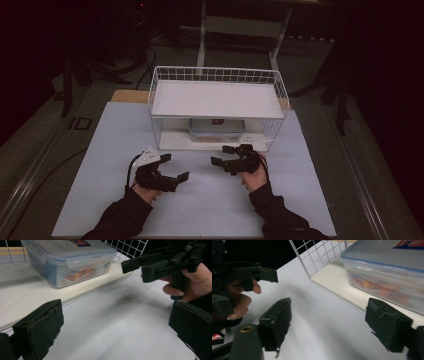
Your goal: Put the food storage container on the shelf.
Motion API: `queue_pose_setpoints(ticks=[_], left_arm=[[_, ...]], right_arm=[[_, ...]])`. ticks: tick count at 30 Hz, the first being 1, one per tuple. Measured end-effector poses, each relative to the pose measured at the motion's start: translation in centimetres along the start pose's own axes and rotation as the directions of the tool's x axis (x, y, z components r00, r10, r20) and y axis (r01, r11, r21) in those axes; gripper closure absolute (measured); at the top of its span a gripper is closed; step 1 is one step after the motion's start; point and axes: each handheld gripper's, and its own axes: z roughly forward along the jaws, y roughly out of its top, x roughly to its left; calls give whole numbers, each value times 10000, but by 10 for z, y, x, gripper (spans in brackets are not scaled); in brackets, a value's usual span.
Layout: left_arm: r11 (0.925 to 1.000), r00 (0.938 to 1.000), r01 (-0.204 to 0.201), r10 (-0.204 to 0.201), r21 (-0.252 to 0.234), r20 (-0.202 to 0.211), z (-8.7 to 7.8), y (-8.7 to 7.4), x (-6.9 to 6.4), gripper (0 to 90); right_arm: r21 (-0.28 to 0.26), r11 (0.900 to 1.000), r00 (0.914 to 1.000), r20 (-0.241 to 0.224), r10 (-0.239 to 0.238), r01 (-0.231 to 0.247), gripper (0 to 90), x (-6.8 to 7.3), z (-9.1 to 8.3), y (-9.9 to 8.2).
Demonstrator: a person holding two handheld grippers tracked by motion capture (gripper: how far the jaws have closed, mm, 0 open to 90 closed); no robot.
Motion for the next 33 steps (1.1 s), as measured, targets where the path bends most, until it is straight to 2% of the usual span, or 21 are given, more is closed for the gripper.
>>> queue_pose_setpoints(ticks=[5,13,23,33], left_arm=[[10000,10000,-52,53,-77,56,-6,0,-1,0],[9996,9992,-287,286,28,294,-10,-4,-6,0],[9991,9982,-432,434,-57,408,-19,-6,-11,0],[9985,9965,-544,549,-98,631,-27,-9,-15,0]], right_arm=[[-259,9983,9972,540,-509,523,169,5,-17,-8],[-496,9942,9925,814,-912,954,169,15,-44,-18],[-436,9911,9849,1253,-1197,1260,172,24,-70,-34],[-505,9891,9805,1479,-1294,1381,172,25,-92,-46]])
